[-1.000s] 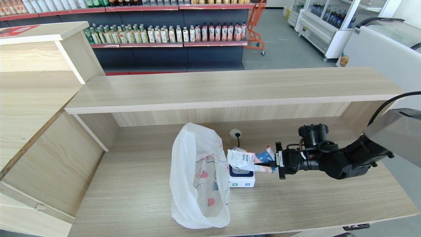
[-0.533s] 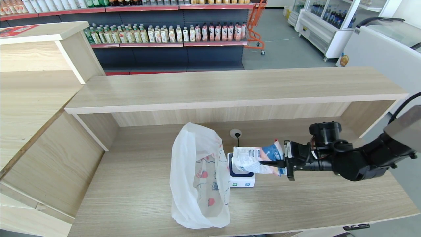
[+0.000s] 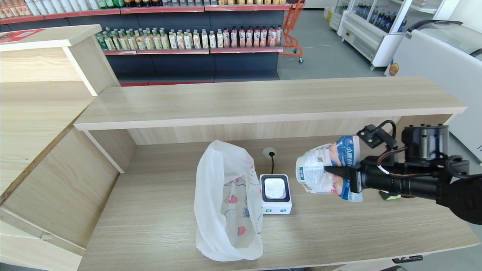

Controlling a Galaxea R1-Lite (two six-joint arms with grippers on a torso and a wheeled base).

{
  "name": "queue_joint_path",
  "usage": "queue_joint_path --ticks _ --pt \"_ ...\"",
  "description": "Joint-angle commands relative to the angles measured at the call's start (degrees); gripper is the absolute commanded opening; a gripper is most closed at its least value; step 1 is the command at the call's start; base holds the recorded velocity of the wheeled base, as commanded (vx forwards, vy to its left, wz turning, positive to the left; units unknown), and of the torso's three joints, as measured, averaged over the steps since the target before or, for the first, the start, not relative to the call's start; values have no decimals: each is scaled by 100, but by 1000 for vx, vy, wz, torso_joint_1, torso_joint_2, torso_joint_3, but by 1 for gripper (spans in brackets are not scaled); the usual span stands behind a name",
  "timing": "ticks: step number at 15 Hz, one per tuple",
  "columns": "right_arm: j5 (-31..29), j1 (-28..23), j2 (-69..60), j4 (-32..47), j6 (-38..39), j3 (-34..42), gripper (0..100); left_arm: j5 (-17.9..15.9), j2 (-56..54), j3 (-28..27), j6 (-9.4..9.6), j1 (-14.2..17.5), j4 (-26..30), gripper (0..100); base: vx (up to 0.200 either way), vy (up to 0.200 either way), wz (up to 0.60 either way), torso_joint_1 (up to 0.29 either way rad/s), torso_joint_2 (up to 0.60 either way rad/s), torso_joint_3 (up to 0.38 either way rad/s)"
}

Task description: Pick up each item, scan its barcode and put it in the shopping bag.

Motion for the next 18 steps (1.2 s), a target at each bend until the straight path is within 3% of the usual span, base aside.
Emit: queue_joint_path --ticks 1,3,5,12,16,17,18 --pt "-309 515 367 -3 425 -298 0 4 -2 0 2 0 0 100 0 0 0 0 0 0" --pt "-493 1078 815 -12 1225 -808 0 4 -2 0 2 0 0 100 0 0 0 0 0 0" --pt "-502 1385 1132 -38 1541 -1037 0 4 -2 0 2 -9 0 100 0 0 0 0 0 0" --pt "-467 2238 2248 -47 1480 -1819 0 4 -2 0 2 0 0 100 0 0 0 0 0 0" --pt "-379 2361 2714 -56 864 -1968 0 4 -2 0 2 0 0 100 0 0 0 0 0 0" --pt "-388 2458 2854 -82 882 -2206 100 4 6 0 2 0 0 100 0 0 0 0 0 0" --pt "-397 2537 2907 -153 1014 -2382 100 4 -2 0 2 0 0 100 0 0 0 0 0 0"
